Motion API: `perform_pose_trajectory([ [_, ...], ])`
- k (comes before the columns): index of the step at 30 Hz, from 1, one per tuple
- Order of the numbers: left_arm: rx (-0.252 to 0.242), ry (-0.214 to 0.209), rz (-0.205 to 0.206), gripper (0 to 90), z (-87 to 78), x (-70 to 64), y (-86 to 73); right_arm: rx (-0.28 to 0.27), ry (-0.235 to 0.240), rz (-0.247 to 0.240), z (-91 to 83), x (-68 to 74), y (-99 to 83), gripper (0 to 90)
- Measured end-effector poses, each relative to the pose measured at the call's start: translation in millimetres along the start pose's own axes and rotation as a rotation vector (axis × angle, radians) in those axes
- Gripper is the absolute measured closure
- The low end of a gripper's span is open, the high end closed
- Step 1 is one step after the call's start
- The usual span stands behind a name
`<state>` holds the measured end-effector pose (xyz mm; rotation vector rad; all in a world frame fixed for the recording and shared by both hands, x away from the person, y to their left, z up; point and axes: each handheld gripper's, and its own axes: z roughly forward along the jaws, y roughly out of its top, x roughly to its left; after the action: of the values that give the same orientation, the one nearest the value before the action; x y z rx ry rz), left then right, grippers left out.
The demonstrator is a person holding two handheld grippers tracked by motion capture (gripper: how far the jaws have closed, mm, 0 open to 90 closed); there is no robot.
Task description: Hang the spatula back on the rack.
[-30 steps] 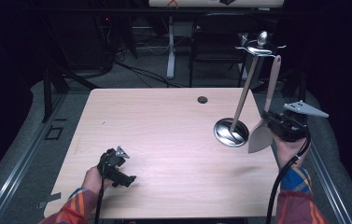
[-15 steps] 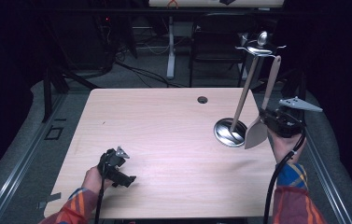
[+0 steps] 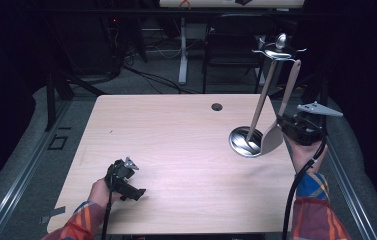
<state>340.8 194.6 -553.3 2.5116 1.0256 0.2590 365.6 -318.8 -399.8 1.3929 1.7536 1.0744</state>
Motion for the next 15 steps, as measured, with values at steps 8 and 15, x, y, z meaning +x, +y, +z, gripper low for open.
perform_pose_trajectory([
  [8,0.0,-0.004,0.003,2.9,-0.4,0.3,-0.8,0.038,0.038,0.004,-4.2,2.1,-3.4,58.5],
  [15,-0.004,-0.006,0.001,2.9,-0.6,0.1,-0.5,0.143,0.124,-0.013,-11.0,15.3,-13.7,38.6],
])
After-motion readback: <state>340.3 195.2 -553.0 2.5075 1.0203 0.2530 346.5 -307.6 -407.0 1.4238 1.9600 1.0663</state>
